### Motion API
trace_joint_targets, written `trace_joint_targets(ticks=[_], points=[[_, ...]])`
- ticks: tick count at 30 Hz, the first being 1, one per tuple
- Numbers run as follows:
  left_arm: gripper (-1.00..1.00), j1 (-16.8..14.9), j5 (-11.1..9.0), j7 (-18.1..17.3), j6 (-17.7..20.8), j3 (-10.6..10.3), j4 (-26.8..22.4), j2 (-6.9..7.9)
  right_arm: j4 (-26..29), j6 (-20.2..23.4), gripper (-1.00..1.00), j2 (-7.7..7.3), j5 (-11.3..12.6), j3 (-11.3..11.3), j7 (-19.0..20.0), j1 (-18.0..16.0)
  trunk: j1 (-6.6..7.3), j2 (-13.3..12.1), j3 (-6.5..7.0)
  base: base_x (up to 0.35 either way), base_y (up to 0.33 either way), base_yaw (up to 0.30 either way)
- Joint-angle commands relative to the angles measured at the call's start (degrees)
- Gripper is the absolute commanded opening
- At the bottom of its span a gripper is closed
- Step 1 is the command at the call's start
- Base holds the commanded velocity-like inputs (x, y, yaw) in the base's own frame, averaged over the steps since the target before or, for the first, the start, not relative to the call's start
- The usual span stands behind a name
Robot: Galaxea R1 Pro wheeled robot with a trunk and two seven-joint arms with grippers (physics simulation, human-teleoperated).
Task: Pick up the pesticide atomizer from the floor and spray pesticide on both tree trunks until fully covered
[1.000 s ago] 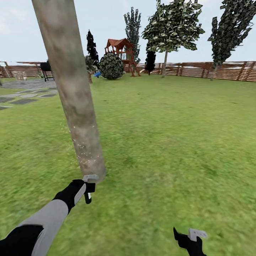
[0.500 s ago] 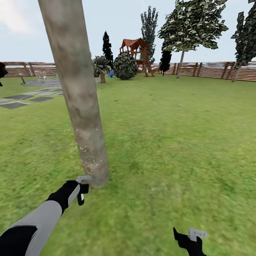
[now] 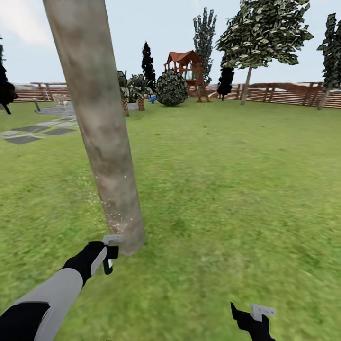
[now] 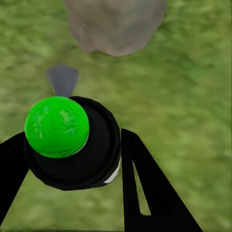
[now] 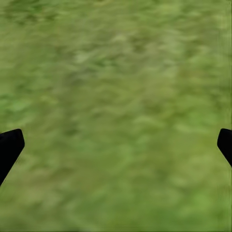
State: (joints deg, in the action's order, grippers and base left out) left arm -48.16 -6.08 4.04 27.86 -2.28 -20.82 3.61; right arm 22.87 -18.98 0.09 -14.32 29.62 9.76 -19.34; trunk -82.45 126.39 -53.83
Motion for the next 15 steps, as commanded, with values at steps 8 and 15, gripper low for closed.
trace_joint_targets(ticks=[8,15], points=[[-1.0,0.0,-0.3,0.0,-0.2,0.0,-0.3,-0.82,0.2,0.0,1.0,0.0,0.0,0.1,0.0,0.0,0.0,0.0,0.0,-0.061,-0.086,0.275],[-1.0,0.0,-0.3,-0.3,-0.5,-0.1,-0.9,-1.22,0.3,0.1,1.0,-0.08,0.2,0.1,0.3,0.0,0.0,0.0,0.0,-0.083,-0.24,0.112]])
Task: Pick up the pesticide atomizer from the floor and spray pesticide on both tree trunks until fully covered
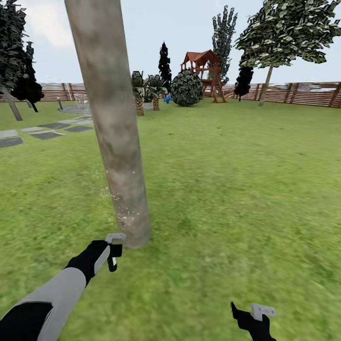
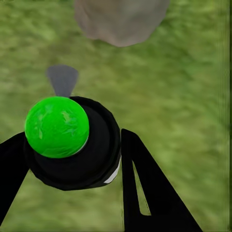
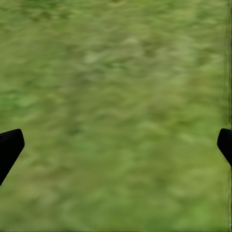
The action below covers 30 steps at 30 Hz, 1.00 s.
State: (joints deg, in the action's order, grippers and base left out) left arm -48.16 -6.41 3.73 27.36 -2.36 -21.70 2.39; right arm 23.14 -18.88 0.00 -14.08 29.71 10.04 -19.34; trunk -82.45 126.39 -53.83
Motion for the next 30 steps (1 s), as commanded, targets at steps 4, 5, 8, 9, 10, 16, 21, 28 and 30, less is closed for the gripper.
trace_joint_targets(ticks=[4,5,8,9,10,16,21,28,30], points=[[-1.0,0.0,0.4,0.3,0.3,-0.2,-2.4,-0.09,0.0,0.0,1.0,0.0,0.0,0.1,-0.1,0.0,0.0,0.0,0.0,-0.002,-0.269,0.003],[-1.0,0.0,0.5,0.3,0.4,-0.2,-3.0,-0.1,0.0,0.0,1.0,0.0,0.0,0.1,-0.1,0.0,0.0,0.0,0.0,0.0,-0.27,0.051],[-1.0,0.0,0.5,0.3,0.4,-0.2,-3.5,-0.1,0.0,0.0,1.0,0.0,-0.1,0.1,-0.2,0.0,0.0,0.0,0.0,0.0,-0.27,0.166],[-1.0,0.0,0.5,0.3,0.4,-0.3,-3.6,-0.1,-0.1,0.0,1.0,0.0,-0.1,0.1,-0.2,0.0,0.0,0.0,0.0,0.0,-0.27,0.25],[-1.0,0.0,0.5,0.3,0.4,-0.3,-3.6,-0.12,-0.1,0.0,1.0,0.0,-0.1,0.1,-0.3,0.0,0.0,0.0,0.0,0.0,-0.27,0.266],[-1.0,-0.1,0.5,0.3,0.3,-0.3,-3.7,-0.27,-0.2,0.0,1.0,0.0,-0.1,0.1,-0.3,0.0,0.0,0.0,0.0,-0.044,-0.27,0.275],[-1.0,-0.7,0.7,0.5,0.3,-0.5,-3.7,-1.4,-0.3,0.0,1.0,0.0,-0.1,0.1,-0.3,0.0,0.0,0.0,0.0,-0.112,-0.267,0.263],[-1.0,-1.0,4.0,0.4,7.8,-0.6,-15.2,-4.21,-0.4,0.0,1.0,0.0,-0.1,0.1,-0.3,0.0,0.0,0.0,0.0,-0.024,-0.042,0.029],[-1.0,-1.0,4.2,0.4,13.8,-0.6,-23.6,-4.68,-0.4,0.0,1.0,0.0,-0.1,0.1,-0.3,0.0,0.0,0.0,0.0,0.0,0.0,0.0]])
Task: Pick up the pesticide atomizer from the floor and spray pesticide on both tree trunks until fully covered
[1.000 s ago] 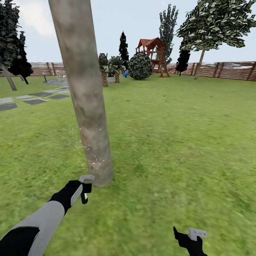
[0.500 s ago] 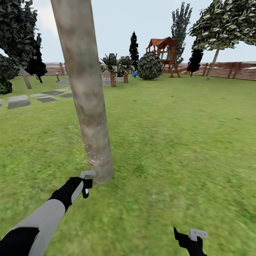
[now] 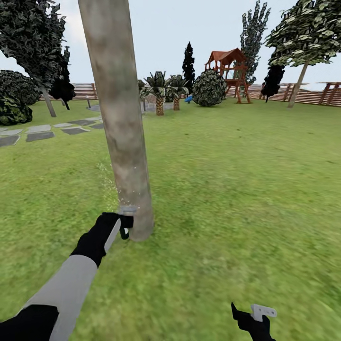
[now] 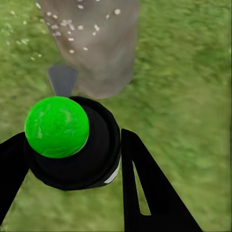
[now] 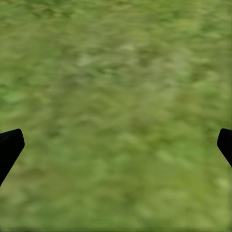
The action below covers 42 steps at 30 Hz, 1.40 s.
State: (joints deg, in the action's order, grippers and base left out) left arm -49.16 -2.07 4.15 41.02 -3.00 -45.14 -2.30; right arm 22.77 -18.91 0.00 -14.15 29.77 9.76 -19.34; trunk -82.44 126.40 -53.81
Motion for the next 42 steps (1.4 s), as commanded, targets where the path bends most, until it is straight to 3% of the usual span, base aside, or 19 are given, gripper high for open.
trace_joint_targets(ticks=[1,4,6,7,8,12,14,15,16,18,23,24,26,30,33,35,40,42], points=[[-1.0,0.0,0.0,0.0,1.0,0.0,-1.3,0.12,0.0,0.0,1.0,0.0,0.0,0.0,0.0,0.0,-0.01,0.0,-0.01,0.0,0.0,0.0],[-1.0,0.0,0.0,-0.1,2.5,0.2,-3.1,1.01,0.0,0.0,1.0,0.0,0.0,0.0,0.0,0.0,-0.01,0.0,-0.01,0.0,0.0,0.0],[-1.0,0.0,-0.3,-0.4,2.8,0.4,-3.3,3.67,0.0,0.0,1.0,0.0,0.0,0.0,0.0,0.0,-0.01,0.0,-0.01,0.0,0.0,0.0],[-1.0,0.0,-0.4,-0.5,2.8,0.2,-3.3,4.09,0.0,0.0,1.0,0.0,0.0,0.0,0.0,0.0,-0.01,0.0,-0.01,0.0,0.0,0.0],[-1.0,0.1,-0.4,-0.5,2.8,0.1,-3.4,3.96,0.0,0.0,1.0,0.0,0.0,0.0,0.0,0.0,-0.01,0.0,-0.01,0.0,0.0,0.0],[-1.0,0.1,-0.4,-0.5,2.9,-0.3,-3.4,0.33,0.1,0.0,1.0,0.0,0.0,0.0,0.0,0.0,-0.01,0.0,-0.01,0.0,0.0,0.0],[-1.0,0.0,-0.2,-0.3,3.7,-2.5,-3.4,-1.15,0.1,0.0,1.0,0.0,0.0,0.0,0.0,0.0,-0.01,0.0,-0.01,0.0,0.0,0.0],[-1.0,-0.2,-0.1,-0.3,5.6,-2.9,-3.4,-1.2,0.1,0.0,1.0,0.0,0.0,0.0,0.0,0.0,-0.01,0.0,-0.01,0.0,0.0,0.0],[-1.0,-0.6,-0.1,-0.2,8.3,-3.1,-3.4,-0.9,0.1,0.0,1.0,0.0,0.0,0.0,0.0,0.0,-0.01,0.0,-0.01,0.0,0.0,0.0],[-1.0,-1.3,0.0,-0.2,9.8,-3.1,-3.4,-0.35,0.1,0.0,1.0,0.0,0.0,0.0,0.0,0.0,-0.01,0.0,-0.01,0.0,0.0,0.0],[-1.0,-2.1,-0.3,-0.4,10.6,-2.9,-3.3,5.75,0.1,0.0,1.0,0.0,0.0,0.0,0.0,0.0,-0.01,0.0,-0.01,0.0,0.0,0.0],[-1.0,-2.1,-0.4,-0.5,10.8,-3.0,-3.3,6.33,0.1,0.0,1.0,0.0,0.0,0.0,0.0,0.0,-0.01,0.0,-0.01,0.0,0.0,0.0],[-1.0,-2.1,-0.4,-0.5,10.9,-3.2,-3.4,5.76,0.1,0.0,1.0,0.0,0.0,0.0,0.0,0.0,-0.01,0.0,-0.01,0.0,0.0,0.0],[-1.0,-2.7,-0.3,-0.4,11.1,-3.3,-3.5,0.1,0.1,0.0,1.0,0.0,0.0,0.0,0.0,0.0,-0.01,0.0,-0.01,0.0,0.0,0.0],[-1.0,-3.8,-0.2,-0.4,12.0,-3.3,-3.5,-0.7,0.1,0.0,1.0,-0.04,0.0,0.0,0.0,0.0,-0.01,0.0,-0.01,0.0,0.0,0.0],[-1.0,-5.2,-0.2,-0.5,12.4,-3.0,-3.5,0.38,0.1,0.0,1.0,-0.08,0.0,0.0,0.0,0.0,-0.01,0.0,-0.01,0.0,0.0,0.0],[-1.0,-7.4,-0.8,-0.5,12.5,-2.9,-3.5,5.78,0.1,0.0,1.0,-0.09,0.0,0.0,0.0,0.0,-0.01,0.0,-0.01,0.0,0.0,0.0],[-1.0,-7.9,-0.9,-0.5,12.6,-2.9,-3.5,6.44,0.1,0.0,1.0,-0.12,0.0,0.0,0.0,0.0,-0.01,0.0,-0.01,0.0,0.0,0.0]])
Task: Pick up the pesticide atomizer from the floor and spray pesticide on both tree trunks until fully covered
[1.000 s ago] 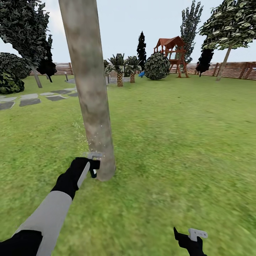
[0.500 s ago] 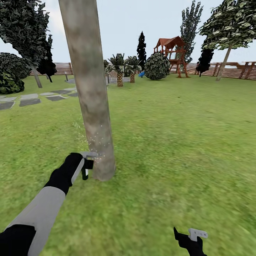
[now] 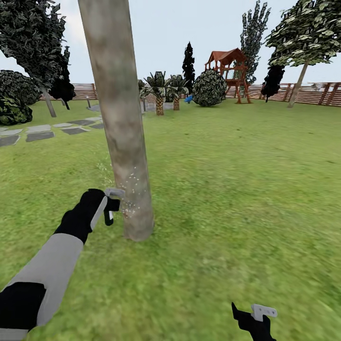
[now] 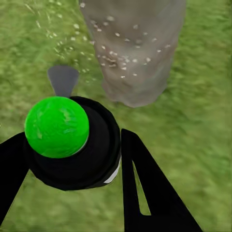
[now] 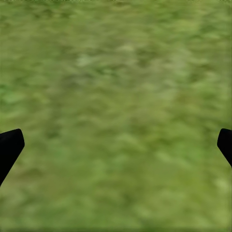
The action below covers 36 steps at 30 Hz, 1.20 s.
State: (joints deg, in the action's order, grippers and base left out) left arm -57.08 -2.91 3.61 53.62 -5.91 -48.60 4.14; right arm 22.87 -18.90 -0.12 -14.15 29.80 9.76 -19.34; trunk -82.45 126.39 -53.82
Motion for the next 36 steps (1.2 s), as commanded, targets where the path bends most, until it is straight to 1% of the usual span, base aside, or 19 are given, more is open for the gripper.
trace_joint_targets(ticks=[1,2,4,6,7,11,13,14,16,17,19,21,22,24,27,30,32,35,36], points=[[-1.0,-0.1,-0.2,0.0,0.6,0.0,0.0,-0.19,0.0,0.0,1.0,-0.03,0.0,0.0,0.0,0.0,0.0,0.0,0.0,0.0,0.0,0.0],[-1.0,-0.2,-0.3,-0.1,1.9,-0.1,-0.2,-0.66,0.1,0.0,1.0,-0.05,0.0,0.0,0.0,0.0,0.0,0.0,0.0,0.0,0.0,0.0],[-1.0,-0.4,-0.2,-0.4,3.2,-0.3,-1.2,-3.36,0.1,0.0,1.0,-0.06,0.0,0.0,0.0,0.0,0.0,0.0,0.0,0.0,0.0,0.0],[-1.0,-1.4,-0.2,-0.4,3.4,-0.3,-1.4,-4.65,0.2,0.0,1.0,-0.06,0.0,0.0,0.0,0.0,0.0,0.0,0.0,0.0,0.0,0.0],[-1.0,-2.9,-0.2,-0.4,3.7,-0.3,-1.5,-5.11,0.2,0.0,1.0,-0.06,0.0,0.0,0.0,0.0,0.0,0.0,0.0,0.0,0.0,0.0],[-1.0,-5.8,-0.1,-0.4,4.0,0.0,-1.4,-4.45,0.2,0.0,1.0,-0.06,0.0,0.0,0.0,0.0,0.0,0.0,0.0,0.0,0.0,0.0],[-1.0,-6.4,-0.1,-0.4,4.0,0.2,-1.3,-1.29,0.2,0.0,1.0,-0.06,0.0,0.0,0.0,0.0,0.0,0.0,0.0,0.0,0.0,0.0],[-1.0,-6.7,-0.2,-0.5,4.0,1.0,-1.2,0.12,0.2,0.0,1.0,-0.06,0.0,0.0,0.0,0.0,0.0,0.0,0.0,0.0,0.0,0.0],[-1.0,-7.1,-0.2,-0.6,4.0,1.9,-1.0,0.88,0.2,0.0,1.0,-0.06,0.0,0.0,0.0,0.0,0.0,0.0,0.0,0.0,0.0,0.0],[-1.0,-7.3,-0.2,-0.8,4.1,2.3,-0.9,1.02,0.2,0.0,1.0,-0.06,0.0,0.0,0.0,0.0,0.0,0.0,0.0,0.0,0.0,0.0],[-1.0,-7.4,-0.3,-1.1,4.1,2.4,-0.9,0.33,0.2,0.0,1.0,-0.06,0.0,0.0,0.0,0.0,0.0,0.0,0.0,0.0,0.0,0.0],[-1.0,-7.4,-0.3,-1.8,4.2,2.3,-0.7,-1.47,0.2,0.0,1.0,-0.06,0.0,0.0,0.0,0.0,0.0,0.0,0.0,0.0,0.0,0.0],[-1.0,-7.4,-0.2,-3.2,4.2,2.1,-0.7,-2.34,0.2,0.0,1.0,-0.06,0.0,0.0,0.0,0.0,0.0,0.0,0.0,0.0,0.0,0.0],[-1.0,-7.7,-0.2,-7.1,4.6,1.2,-0.6,-2.6,0.2,0.0,1.0,-0.06,0.0,0.0,0.0,0.0,0.0,0.0,0.0,0.0,0.0,0.0],[-1.0,-7.8,-0.1,-11.2,4.7,0.2,-0.5,-1.82,0.2,0.0,1.0,-0.06,0.0,0.0,0.0,0.0,0.0,0.0,0.0,0.0,0.0,0.0],[-1.0,-7.9,0.0,-12.0,4.7,0.1,2.0,0.29,0.2,0.0,1.0,-0.06,0.0,0.0,0.0,0.0,0.0,0.0,0.0,0.0,0.0,0.0],[-1.0,-7.6,0.2,-12.2,4.5,-0.1,5.7,1.15,0.1,0.0,1.0,-0.06,0.0,0.0,0.0,0.0,0.0,0.0,0.0,0.0,0.0,0.0],[-1.0,-7.1,0.2,-12.2,4.0,-4.4,8.2,0.68,0.1,0.0,1.0,-0.06,0.0,0.0,0.0,0.0,0.0,0.0,0.0,0.0,0.0,0.0],[-1.0,-6.9,0.0,-12.3,3.8,-8.0,9.3,0.57,0.1,0.0,1.0,-0.06,0.0,0.0,0.0,0.0,0.0,0.0,0.0,0.0,0.0,0.0]])
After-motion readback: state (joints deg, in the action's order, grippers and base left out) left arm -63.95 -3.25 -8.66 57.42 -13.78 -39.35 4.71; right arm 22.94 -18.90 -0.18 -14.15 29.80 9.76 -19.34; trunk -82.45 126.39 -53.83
